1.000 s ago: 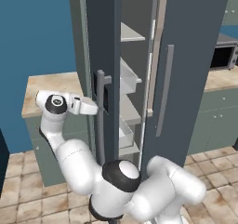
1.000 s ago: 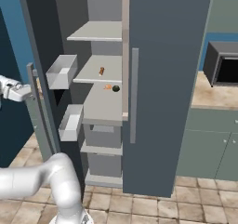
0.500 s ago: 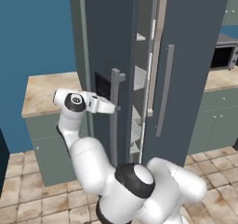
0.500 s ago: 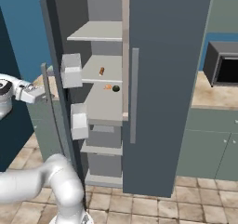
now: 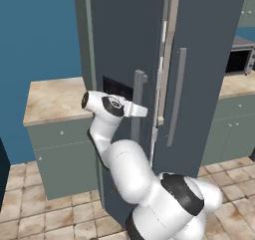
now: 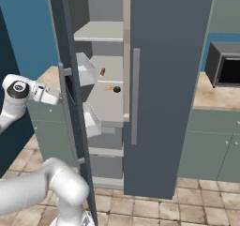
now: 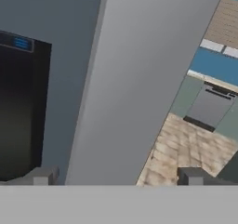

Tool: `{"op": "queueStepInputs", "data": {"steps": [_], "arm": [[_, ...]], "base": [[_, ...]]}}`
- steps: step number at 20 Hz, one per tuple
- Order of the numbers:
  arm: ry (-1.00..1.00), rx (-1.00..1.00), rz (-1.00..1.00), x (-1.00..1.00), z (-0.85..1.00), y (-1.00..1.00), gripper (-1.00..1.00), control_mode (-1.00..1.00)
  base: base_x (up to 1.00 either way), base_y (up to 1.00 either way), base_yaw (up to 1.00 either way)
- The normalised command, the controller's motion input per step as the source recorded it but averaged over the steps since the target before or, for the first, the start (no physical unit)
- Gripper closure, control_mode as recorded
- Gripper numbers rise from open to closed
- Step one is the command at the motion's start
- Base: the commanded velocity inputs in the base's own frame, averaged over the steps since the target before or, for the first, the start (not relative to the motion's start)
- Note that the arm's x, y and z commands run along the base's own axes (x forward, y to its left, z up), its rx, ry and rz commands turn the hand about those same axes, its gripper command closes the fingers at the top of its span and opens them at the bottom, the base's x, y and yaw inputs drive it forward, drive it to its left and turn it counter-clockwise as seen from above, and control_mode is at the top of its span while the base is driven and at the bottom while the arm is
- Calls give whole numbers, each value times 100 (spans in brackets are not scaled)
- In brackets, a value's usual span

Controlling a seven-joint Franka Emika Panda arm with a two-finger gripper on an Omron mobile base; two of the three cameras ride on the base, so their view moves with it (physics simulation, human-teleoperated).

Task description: Store the kebab skewer in the freezer for long-term storage. Close the freezer door after placing the cooked food.

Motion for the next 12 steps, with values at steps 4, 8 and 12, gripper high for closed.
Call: {"op": "queueStepInputs", "data": {"steps": [4,8,12], "arm": [[1,21,24,4,4,-56,-100,-100],[2,31,28,29,5,-69,-100,-100],[2,28,28,34,12,-68,-100,-100]], "base": [[0,0,0],[0,0,0],[0,0,0]]}}
